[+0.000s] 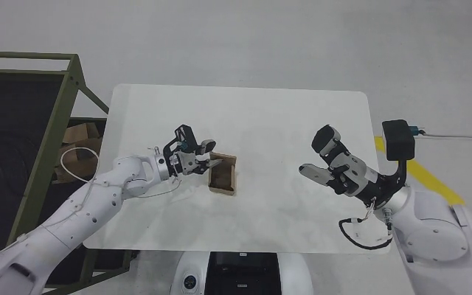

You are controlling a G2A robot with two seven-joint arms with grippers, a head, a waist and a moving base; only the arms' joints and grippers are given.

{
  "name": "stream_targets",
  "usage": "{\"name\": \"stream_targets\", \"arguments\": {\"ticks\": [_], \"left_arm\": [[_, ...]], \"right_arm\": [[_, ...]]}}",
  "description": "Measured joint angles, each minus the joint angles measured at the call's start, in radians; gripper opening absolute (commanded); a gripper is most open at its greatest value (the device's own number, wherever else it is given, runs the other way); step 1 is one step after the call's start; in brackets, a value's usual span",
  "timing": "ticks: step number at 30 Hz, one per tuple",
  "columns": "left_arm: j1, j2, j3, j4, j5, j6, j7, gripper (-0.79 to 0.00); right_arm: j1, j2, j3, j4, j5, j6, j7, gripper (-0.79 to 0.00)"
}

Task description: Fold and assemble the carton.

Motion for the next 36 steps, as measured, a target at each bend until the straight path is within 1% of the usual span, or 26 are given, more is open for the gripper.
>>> {"name": "stream_targets", "arguments": {"ticks": [2,3,4,6,7,13,19,23,27,32,35,36], "left_arm": [[-0.002,-0.005,-0.004,0.0,0.006,-0.003,-0.005,-0.382],[-0.003,-0.008,-0.006,0.0,0.009,-0.005,-0.007,-0.292],[-0.003,-0.009,-0.008,0.0,0.011,-0.009,-0.008,-0.222],[-0.001,-0.012,-0.015,0.002,0.016,-0.02,-0.01,-0.028],[0.002,-0.013,-0.019,0.003,0.018,-0.023,-0.009,0.0],[0.037,-0.007,-0.06,-0.003,0.035,-0.048,0.004,0.0],[0.103,0.017,-0.139,-0.041,0.056,-0.072,0.023,0.0],[0.165,0.041,-0.216,-0.072,0.079,-0.079,0.031,0.0],[0.229,0.062,-0.289,-0.093,0.081,-0.079,0.022,0.0],[0.299,0.077,-0.356,-0.117,0.05,-0.065,-0.029,0.0],[0.327,0.077,-0.369,-0.133,0.021,-0.049,-0.066,0.0],[0.331,0.077,-0.369,-0.137,0.013,-0.052,-0.083,0.0]], "right_arm": [[0.0,0.0,0.0,0.0,0.0,0.0,0.0,0.0],[0.0,0.0,0.0,0.0,0.0,0.0,0.0,0.0],[0.0,0.0,0.0,0.0,0.0,0.0,0.0,0.0],[0.0,0.0,0.0,0.0,0.0,0.0,0.0,0.0],[0.0,0.0,0.0,0.0,0.0,0.0,0.0,0.0],[0.005,-0.001,-0.013,0.0,-0.006,0.004,-0.001,0.0],[0.063,0.002,-0.067,0.006,-0.115,0.064,0.088,0.0],[0.122,0.001,-0.145,0.029,-0.224,0.095,0.157,0.0],[0.189,-0.008,-0.256,0.071,-0.308,0.107,0.179,0.0],[0.272,-0.031,-0.41,0.166,-0.396,0.138,0.118,0.0],[0.306,-0.042,-0.475,0.214,-0.428,0.16,0.101,0.0],[0.308,-0.043,-0.48,0.216,-0.431,0.163,0.101,0.0]]}}
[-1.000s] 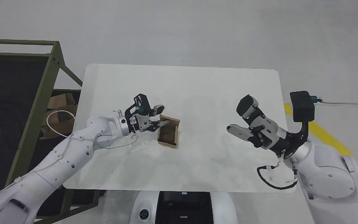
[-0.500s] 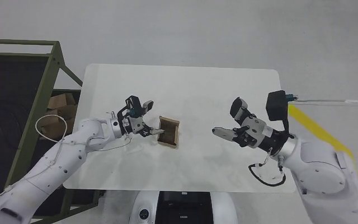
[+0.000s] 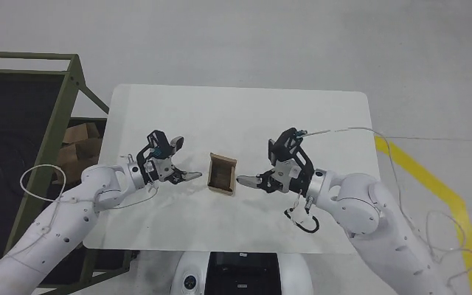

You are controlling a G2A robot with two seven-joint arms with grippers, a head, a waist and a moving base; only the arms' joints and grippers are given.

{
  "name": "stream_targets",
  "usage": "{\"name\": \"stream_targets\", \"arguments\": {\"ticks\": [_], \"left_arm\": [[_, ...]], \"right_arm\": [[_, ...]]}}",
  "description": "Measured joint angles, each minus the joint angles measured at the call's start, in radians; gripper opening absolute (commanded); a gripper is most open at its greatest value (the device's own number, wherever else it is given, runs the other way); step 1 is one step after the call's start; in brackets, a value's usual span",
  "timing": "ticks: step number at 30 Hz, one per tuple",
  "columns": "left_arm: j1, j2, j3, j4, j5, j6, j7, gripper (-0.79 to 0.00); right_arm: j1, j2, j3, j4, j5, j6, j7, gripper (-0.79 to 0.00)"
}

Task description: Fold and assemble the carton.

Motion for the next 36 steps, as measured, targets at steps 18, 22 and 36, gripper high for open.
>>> {"name": "stream_targets", "arguments": {"ticks": [18,22,36], "left_arm": [[-0.006,-0.021,0.01,-0.002,-0.023,0.046,-0.057,0.0],[-0.013,-0.031,0.014,0.013,-0.039,0.057,-0.066,0.0],[-0.054,-0.069,0.047,0.045,-0.049,0.06,-0.108,0.0]], "right_arm": [[0.039,-0.023,-0.117,0.081,-0.161,0.142,0.022,0.0],[0.072,-0.042,-0.179,0.154,-0.201,0.198,0.006,0.0],[0.162,-0.094,-0.284,0.298,-0.253,0.307,0.032,0.0]]}}
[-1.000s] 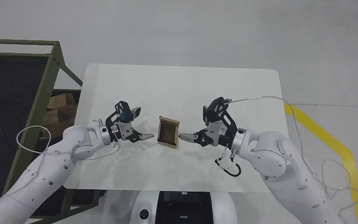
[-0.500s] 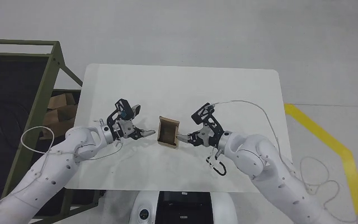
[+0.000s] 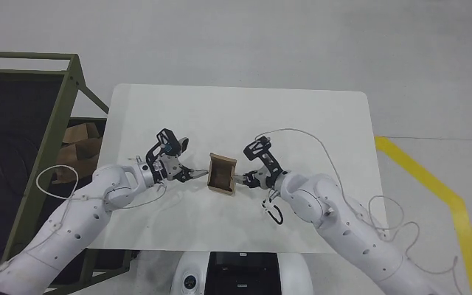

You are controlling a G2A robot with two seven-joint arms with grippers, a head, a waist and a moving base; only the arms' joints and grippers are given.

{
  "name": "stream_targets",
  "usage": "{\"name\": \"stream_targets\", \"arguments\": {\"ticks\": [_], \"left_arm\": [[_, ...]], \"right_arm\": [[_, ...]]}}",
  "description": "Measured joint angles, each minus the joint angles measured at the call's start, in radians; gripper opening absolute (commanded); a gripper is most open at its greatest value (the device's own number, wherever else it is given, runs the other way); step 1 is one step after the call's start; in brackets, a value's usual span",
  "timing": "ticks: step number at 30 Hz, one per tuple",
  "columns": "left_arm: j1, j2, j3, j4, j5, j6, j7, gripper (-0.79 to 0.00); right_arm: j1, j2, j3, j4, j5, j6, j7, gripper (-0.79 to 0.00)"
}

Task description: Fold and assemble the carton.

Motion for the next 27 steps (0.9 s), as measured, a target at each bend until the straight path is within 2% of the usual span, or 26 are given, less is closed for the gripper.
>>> {"name": "stream_targets", "arguments": {"ticks": [27], "left_arm": [[-0.08,-0.066,0.062,0.063,0.005,-0.018,-0.111,0.0]], "right_arm": [[0.074,-0.069,-0.062,0.129,0.005,0.005,0.009,0.0]]}}
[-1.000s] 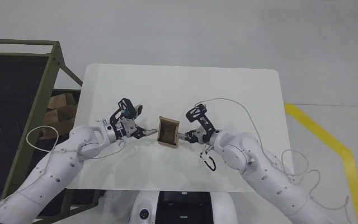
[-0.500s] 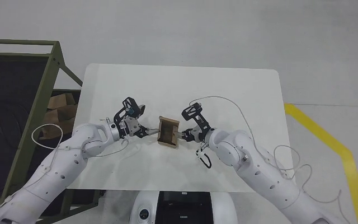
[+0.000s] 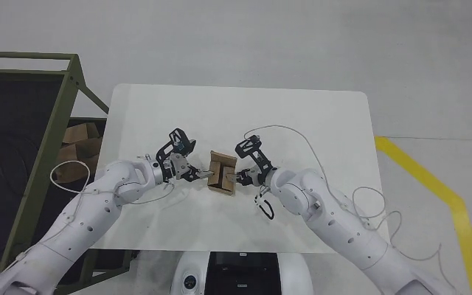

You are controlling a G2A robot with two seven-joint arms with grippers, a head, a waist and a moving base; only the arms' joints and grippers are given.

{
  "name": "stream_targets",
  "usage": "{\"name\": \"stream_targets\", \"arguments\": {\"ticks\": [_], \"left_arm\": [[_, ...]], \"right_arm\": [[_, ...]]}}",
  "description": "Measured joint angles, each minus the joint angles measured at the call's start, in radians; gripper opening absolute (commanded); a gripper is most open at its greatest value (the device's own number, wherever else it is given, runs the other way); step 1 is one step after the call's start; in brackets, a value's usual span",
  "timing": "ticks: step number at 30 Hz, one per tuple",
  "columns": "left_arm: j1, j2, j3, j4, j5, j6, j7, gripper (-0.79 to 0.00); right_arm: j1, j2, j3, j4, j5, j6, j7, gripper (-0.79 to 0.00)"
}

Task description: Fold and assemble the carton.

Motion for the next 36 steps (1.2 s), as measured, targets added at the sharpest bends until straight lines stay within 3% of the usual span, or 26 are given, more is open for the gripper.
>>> {"name": "stream_targets", "arguments": {"ticks": [15,36], "left_arm": [[-0.044,-0.034,0.033,0.043,0.012,-0.024,-0.042,0.0],[-0.025,-0.053,0.009,0.045,0.037,-0.049,-0.039,0.0]], "right_arm": [[-0.002,-0.021,0.0,0.024,-0.014,-0.002,0.011,0.0],[-0.013,-0.043,0.008,0.022,-0.061,0.011,0.049,0.0]]}}
